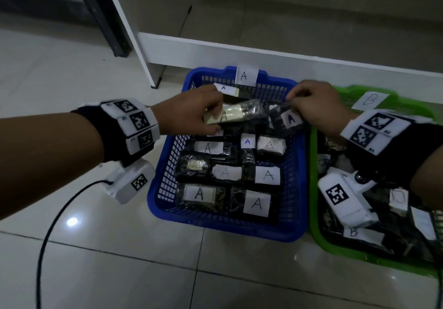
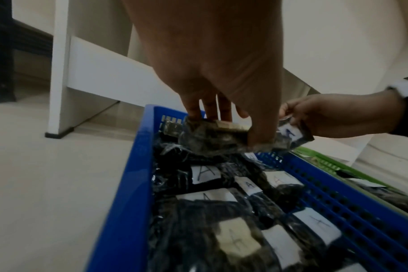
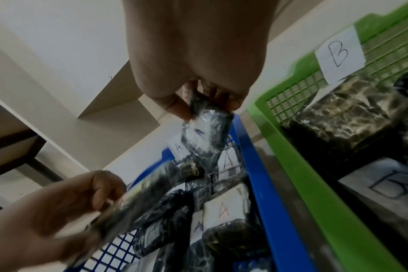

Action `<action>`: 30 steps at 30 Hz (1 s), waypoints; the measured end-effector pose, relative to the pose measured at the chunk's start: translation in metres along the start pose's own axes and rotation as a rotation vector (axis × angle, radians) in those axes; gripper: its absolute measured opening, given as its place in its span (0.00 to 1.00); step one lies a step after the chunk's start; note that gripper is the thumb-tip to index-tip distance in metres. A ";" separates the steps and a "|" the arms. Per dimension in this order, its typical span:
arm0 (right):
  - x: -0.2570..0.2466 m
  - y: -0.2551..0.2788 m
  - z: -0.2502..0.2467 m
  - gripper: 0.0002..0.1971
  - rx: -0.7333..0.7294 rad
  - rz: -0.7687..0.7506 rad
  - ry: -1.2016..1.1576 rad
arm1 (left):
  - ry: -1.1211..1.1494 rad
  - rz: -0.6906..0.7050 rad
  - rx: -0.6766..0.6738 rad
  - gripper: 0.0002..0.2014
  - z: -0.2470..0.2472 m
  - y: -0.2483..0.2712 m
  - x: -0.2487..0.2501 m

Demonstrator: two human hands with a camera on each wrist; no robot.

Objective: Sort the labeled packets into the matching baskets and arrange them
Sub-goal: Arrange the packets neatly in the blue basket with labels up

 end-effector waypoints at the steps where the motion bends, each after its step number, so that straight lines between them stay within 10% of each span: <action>1: 0.000 -0.001 -0.004 0.03 0.020 0.018 -0.009 | 0.016 -0.005 -0.036 0.14 0.006 0.002 0.003; 9: 0.009 0.000 0.005 0.06 -0.084 0.044 -0.019 | 0.005 -0.117 -0.342 0.20 0.049 0.004 0.004; 30: 0.006 0.006 0.011 0.07 -0.029 -0.030 -0.013 | 0.012 -0.144 -0.226 0.25 0.092 0.003 0.024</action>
Point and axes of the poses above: each hand's wrist, its own y-axis away from the middle knuckle, its own z-axis out of the palm, x = y × z, the point moved 8 cm from there along -y, towards the middle knuckle, and after that the axes turned 15 degrees about y, right-handed, at the moved point
